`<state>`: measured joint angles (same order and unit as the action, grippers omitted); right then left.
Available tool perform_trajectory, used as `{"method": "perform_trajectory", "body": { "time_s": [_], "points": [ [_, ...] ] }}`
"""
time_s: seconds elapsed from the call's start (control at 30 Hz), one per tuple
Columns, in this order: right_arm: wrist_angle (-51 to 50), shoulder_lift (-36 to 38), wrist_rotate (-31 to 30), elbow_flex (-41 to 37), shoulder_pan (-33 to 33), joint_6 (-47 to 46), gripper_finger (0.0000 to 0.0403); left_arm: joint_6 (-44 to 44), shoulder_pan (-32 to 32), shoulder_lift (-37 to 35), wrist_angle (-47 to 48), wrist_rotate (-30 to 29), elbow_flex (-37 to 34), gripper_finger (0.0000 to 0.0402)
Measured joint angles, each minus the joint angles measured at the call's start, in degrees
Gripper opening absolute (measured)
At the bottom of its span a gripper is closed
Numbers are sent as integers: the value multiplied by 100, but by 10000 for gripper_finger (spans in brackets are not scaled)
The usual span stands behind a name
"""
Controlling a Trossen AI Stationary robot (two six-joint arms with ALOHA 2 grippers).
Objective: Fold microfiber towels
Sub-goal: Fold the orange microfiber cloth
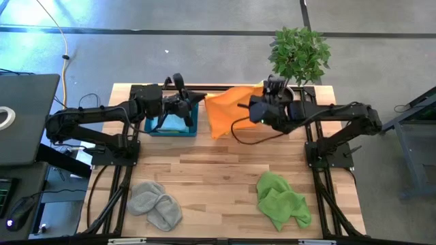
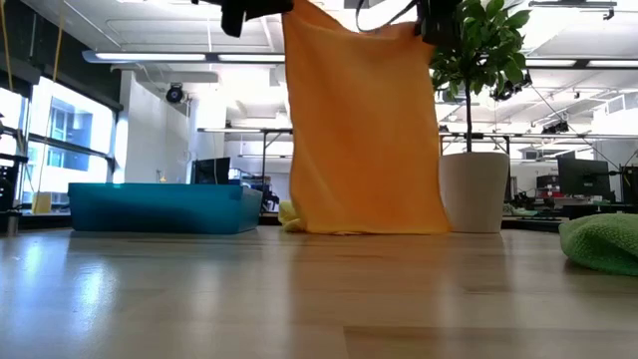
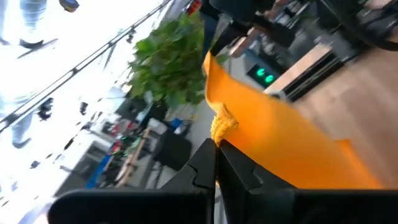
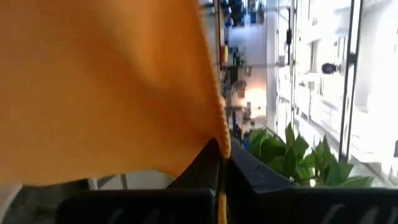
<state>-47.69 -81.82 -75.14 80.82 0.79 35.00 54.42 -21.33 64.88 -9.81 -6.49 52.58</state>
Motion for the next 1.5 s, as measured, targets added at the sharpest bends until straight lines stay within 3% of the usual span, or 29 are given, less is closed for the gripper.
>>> {"method": "perform_trajectory", "body": {
  "time_s": [0.2,0.37,0.5,0.6,0.67,0.73,0.8,0.87,1.2,1.37,1.5],
  "points": [
    [756,0,-287,-4,524,868,0,320,-572,4,-488,-26,0,0],
    [1824,0,-545,-7,551,1656,0,155,-699,-107,-1216,-21,2,0],
    [1883,0,-792,-7,164,1519,0,-491,-364,-406,-61,180,9,0],
    [977,4,-601,-7,-336,207,0,-1420,45,-577,1536,491,8,0],
    [-44,4,262,-9,-686,-1235,0,-2102,354,-580,2552,860,4,0],
    [-914,-34,1620,-11,-992,-3024,0,-2770,668,-528,3315,1328,-9,0],
    [-1500,-197,2596,-11,-1232,-4515,0,-3362,1046,-408,3545,1724,-97,0],
    [-1822,-458,3050,-13,-1536,-5312,0,-3868,1476,-270,3437,1809,-311,0],
    [-1834,-1767,6130,-15,-2300,-6440,0,-5440,3127,711,1832,1760,-1056,0],
    [-1419,-1875,7140,-13,-2460,-6566,0,-6150,3481,1255,1488,1831,-1051,0],
    [-1068,-1875,7673,-14,-2502,-6475,0,-6183,3521,1556,1424,2226,-1010,0]
  ]
}}
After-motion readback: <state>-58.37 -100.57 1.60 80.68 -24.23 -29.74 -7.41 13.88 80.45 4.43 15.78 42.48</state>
